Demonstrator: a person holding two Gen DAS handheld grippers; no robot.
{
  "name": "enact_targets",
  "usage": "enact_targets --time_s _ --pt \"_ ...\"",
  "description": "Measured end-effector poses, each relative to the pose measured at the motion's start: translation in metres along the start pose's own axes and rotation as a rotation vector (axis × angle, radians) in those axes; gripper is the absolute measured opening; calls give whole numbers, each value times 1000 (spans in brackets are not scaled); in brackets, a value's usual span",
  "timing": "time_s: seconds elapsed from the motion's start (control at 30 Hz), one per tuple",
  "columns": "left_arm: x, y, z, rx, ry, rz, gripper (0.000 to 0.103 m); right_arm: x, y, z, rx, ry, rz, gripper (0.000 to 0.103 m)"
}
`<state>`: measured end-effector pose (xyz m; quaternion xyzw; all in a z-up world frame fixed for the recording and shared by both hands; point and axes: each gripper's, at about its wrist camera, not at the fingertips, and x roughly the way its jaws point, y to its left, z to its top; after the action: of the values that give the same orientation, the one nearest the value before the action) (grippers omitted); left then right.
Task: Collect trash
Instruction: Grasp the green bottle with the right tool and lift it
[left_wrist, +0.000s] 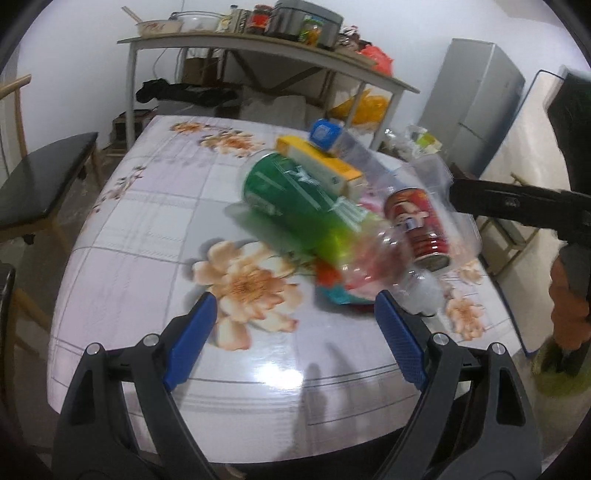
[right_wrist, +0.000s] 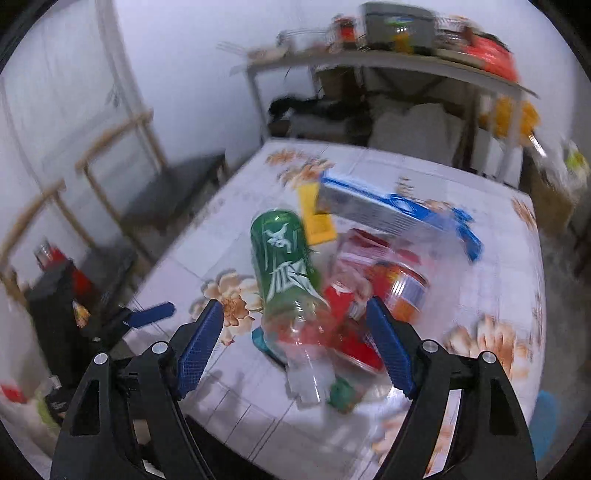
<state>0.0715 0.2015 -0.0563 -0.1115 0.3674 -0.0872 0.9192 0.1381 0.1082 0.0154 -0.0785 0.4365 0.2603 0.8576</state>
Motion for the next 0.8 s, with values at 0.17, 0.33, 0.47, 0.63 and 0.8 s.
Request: enact_targets --time_s 0.17,0.33,0.47,0.63,0.8 --pt "5 9 -1 -15 19 4 83 61 16 21 -108 164 -107 77" --pt "5 14 0 -13 22 -2 83 99 20 25 -156 288 -128 77" --pt "8 17 0 -19 28 -10 83 116 17 24 -168 347 -159 77" --pt "9 17 0 -22 28 -17 83 116 26 20 -187 344 -153 62" --pt "7 16 0 -17 25 -12 83 93 28 12 -170 288 -123 61"
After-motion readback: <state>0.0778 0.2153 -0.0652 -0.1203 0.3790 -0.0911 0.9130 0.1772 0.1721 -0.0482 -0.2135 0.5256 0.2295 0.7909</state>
